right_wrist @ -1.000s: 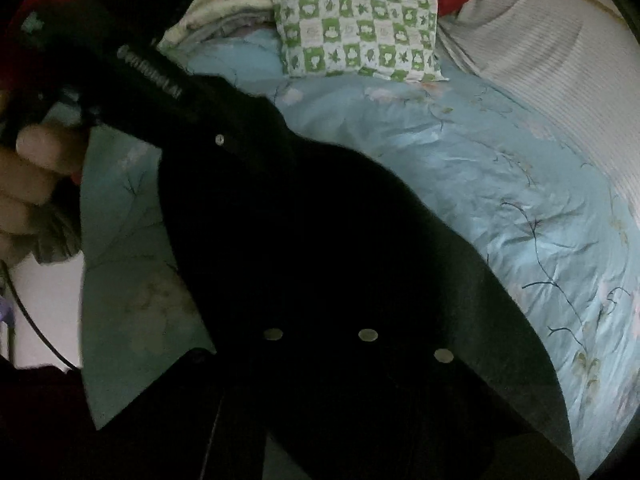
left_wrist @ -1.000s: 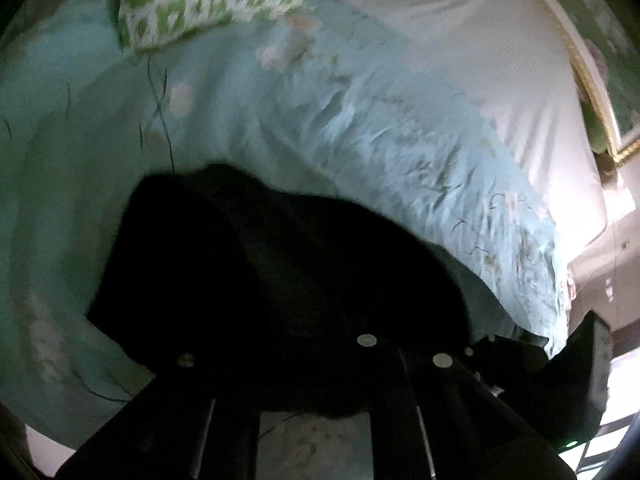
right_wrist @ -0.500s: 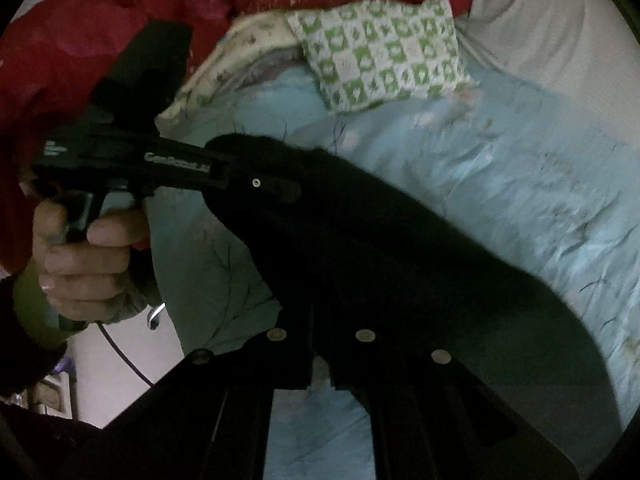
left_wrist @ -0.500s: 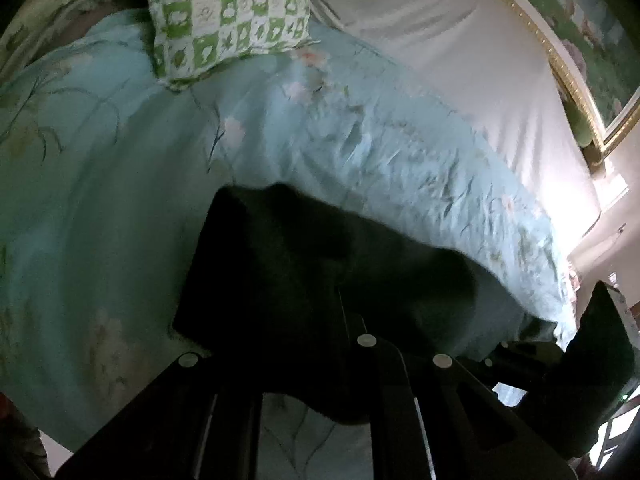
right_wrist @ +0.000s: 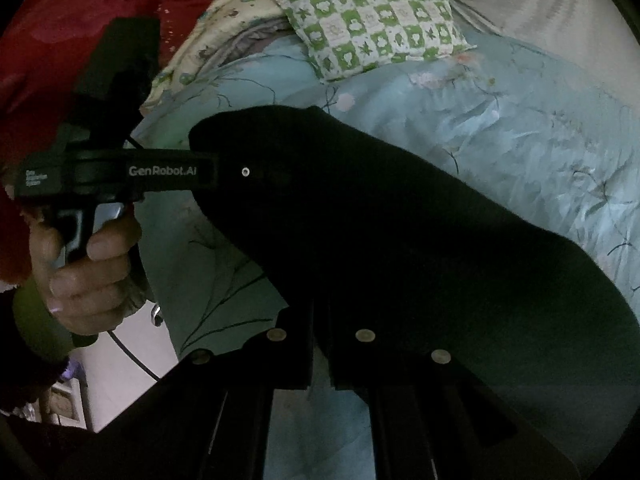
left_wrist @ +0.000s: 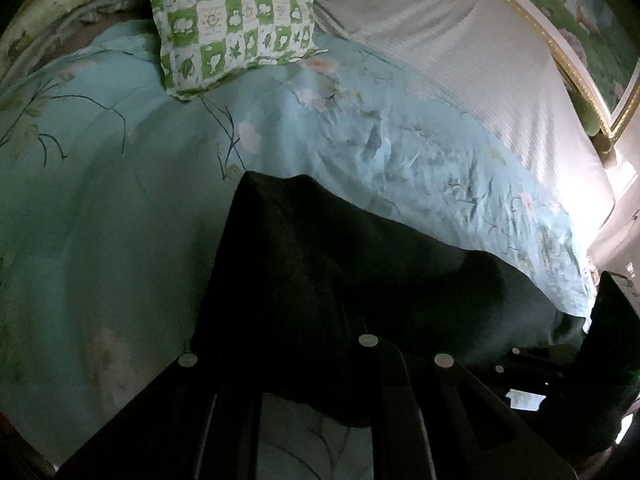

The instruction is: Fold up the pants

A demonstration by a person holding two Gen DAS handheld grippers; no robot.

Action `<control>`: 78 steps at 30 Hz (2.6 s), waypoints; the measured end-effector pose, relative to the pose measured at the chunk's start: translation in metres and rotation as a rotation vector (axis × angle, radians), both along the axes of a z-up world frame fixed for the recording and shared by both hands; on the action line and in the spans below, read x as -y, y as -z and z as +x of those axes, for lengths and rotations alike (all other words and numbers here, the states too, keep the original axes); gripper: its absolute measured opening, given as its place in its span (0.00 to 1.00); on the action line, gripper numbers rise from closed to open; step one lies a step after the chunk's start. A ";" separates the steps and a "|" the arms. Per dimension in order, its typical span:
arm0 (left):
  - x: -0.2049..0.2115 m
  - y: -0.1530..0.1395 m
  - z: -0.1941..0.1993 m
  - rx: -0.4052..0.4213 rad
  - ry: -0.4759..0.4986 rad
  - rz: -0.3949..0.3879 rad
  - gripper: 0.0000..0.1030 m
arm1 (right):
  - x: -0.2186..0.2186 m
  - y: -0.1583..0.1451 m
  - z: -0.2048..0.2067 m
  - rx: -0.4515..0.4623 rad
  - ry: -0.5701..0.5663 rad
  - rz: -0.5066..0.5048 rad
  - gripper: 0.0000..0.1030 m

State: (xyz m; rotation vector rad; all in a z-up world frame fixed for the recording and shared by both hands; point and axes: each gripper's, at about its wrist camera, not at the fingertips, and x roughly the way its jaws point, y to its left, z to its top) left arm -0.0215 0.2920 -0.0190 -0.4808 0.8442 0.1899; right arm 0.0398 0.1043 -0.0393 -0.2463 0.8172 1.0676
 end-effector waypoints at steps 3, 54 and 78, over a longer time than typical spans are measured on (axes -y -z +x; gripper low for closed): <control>-0.005 0.008 0.004 -0.017 -0.005 -0.002 0.16 | -0.002 0.005 0.005 -0.033 0.008 0.006 0.07; -0.027 0.024 -0.003 -0.126 -0.235 -0.113 0.35 | 0.073 -0.019 0.139 -0.139 0.062 -0.070 0.11; -0.019 0.002 -0.004 -0.021 -0.114 0.183 0.16 | 0.073 -0.001 0.154 -0.083 0.251 0.111 0.09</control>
